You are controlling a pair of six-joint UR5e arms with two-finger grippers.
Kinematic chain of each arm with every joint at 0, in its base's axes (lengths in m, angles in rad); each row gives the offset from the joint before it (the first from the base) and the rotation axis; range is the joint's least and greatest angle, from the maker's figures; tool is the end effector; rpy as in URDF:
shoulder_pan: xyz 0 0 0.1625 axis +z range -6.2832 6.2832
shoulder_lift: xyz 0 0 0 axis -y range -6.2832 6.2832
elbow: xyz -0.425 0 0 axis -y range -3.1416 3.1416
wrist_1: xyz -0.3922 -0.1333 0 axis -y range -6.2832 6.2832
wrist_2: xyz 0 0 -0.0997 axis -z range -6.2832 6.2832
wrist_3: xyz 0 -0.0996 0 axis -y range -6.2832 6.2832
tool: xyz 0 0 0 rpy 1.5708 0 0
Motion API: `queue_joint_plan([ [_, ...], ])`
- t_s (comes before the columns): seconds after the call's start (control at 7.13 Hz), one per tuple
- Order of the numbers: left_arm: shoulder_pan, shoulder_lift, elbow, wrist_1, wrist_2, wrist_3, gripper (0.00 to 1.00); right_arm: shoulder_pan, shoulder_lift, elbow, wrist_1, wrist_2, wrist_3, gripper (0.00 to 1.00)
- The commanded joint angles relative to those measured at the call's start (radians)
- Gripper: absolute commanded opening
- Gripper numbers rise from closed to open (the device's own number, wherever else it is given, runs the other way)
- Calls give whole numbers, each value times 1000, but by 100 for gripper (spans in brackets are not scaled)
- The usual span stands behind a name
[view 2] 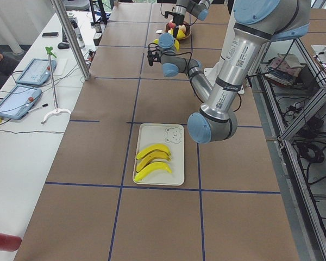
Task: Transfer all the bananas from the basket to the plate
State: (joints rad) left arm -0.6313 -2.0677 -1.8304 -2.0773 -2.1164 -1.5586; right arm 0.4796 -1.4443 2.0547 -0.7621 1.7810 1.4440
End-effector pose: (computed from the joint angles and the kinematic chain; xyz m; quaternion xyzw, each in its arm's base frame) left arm 0.4355 -0.4195 0.1977 -0.0265 0.6081 -0.0853 0.7888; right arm -0.3796 -0.3242 0.2755 0.1175 -0.6421 0.0651 0.7548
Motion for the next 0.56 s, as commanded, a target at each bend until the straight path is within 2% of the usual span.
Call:
queue_joint_plan([
  [0.0,11,-60,48,-43,27,-59,100,-109,24,-73,151,-168,48,20],
  [0.14,31,-84,66,-70,51,-102,100,-130,50,-79,152,-193,87,20],
  [0.42,48,-123,146,-234,79,-239,100,-185,61,-87,180,-273,118,20],
])
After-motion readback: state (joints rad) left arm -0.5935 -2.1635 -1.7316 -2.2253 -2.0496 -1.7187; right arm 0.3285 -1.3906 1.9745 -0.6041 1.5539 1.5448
